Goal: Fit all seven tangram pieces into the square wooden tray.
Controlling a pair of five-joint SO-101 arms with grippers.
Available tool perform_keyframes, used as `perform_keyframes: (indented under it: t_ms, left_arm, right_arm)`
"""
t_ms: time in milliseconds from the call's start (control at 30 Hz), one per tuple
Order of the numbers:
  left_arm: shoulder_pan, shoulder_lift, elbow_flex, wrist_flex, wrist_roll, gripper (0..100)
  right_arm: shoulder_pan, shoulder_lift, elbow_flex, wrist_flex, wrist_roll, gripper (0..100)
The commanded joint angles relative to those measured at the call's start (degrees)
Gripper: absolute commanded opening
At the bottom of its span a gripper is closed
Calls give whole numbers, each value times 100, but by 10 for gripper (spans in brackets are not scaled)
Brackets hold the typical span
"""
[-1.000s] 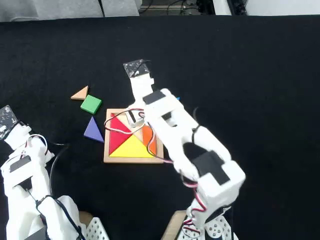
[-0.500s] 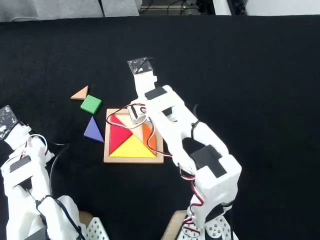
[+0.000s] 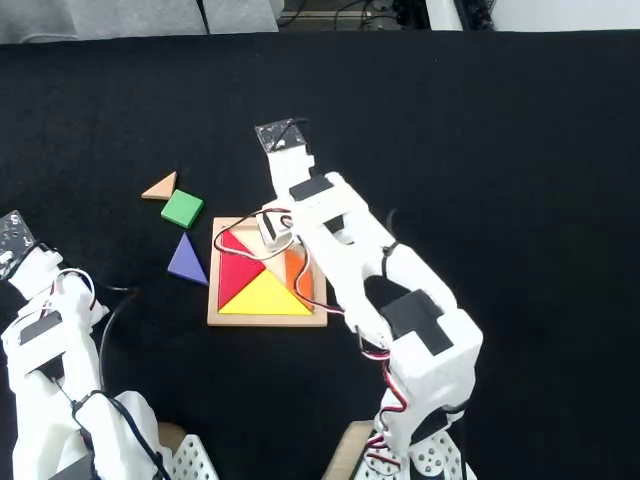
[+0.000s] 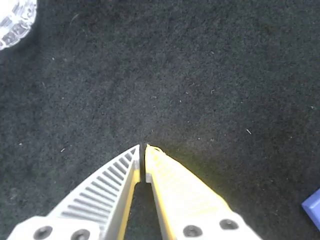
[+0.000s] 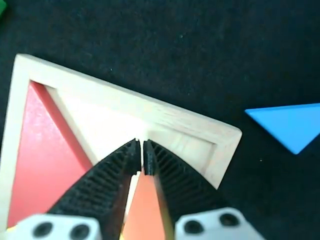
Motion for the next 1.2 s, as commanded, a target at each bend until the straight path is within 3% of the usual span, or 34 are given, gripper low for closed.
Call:
perform_keyframes:
  t_ms: [0, 700, 967, 1167]
  left_arm:
    - [84, -9, -251, -105, 35, 34]
    - [84, -9, -251, -105, 35, 34]
    - [75, -18, -312, -97, 35, 34]
    - [75, -18, -321, -97, 35, 34]
  right_arm:
    - [105, -40, -22, 158, 44, 15]
    - [176, -725, 22, 607, 44, 15]
    - [1240, -1815, 374, 422, 44, 15]
    - [1960, -1903, 1226, -1064, 44, 18]
